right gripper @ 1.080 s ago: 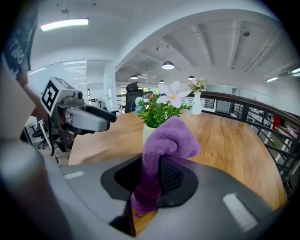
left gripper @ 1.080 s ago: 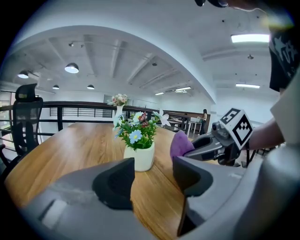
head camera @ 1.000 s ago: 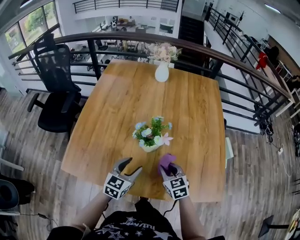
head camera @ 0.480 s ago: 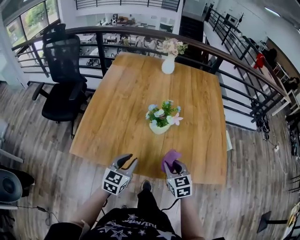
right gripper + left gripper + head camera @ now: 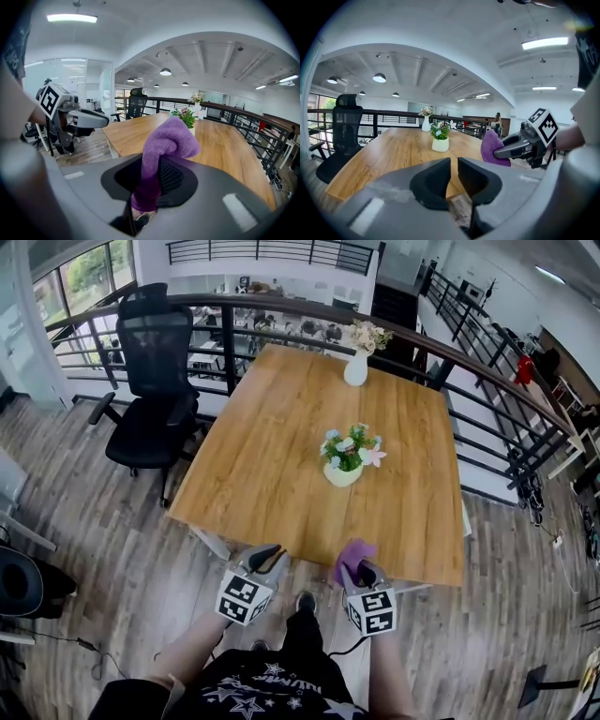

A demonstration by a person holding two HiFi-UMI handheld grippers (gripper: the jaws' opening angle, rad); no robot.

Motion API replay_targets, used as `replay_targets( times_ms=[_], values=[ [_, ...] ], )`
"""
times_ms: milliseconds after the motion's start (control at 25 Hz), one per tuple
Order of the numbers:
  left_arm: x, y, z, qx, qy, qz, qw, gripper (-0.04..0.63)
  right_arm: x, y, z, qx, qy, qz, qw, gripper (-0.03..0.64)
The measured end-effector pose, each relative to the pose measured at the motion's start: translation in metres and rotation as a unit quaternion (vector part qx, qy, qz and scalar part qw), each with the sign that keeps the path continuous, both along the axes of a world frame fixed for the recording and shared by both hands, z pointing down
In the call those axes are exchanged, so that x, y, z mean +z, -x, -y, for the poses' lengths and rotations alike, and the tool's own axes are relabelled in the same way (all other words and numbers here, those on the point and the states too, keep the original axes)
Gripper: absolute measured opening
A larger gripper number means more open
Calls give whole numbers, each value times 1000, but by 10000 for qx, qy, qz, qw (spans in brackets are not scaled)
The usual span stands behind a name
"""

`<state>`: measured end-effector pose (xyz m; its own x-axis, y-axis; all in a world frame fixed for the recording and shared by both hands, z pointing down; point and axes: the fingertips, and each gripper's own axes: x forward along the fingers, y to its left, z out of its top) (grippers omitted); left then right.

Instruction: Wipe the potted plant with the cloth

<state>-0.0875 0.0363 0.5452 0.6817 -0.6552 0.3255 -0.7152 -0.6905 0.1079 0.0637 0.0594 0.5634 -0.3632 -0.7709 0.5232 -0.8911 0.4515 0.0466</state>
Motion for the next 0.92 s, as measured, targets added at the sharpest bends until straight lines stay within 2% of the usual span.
replay_targets(
  times_ms=[160, 440, 920],
  values=[
    [-10, 18, -21, -132, -117, -3, 9998, 2, -4, 14, -24, 6, -29, 16, 10000, 81],
    [-18, 36, -58, -43, -230, 43, 9997, 2, -14, 34, -62, 36, -142, 6, 9999, 81],
    [-13, 59, -109, -57, -79, 99, 9999, 2, -16, 51, -118, -61, -44, -111, 9999, 81]
  ],
)
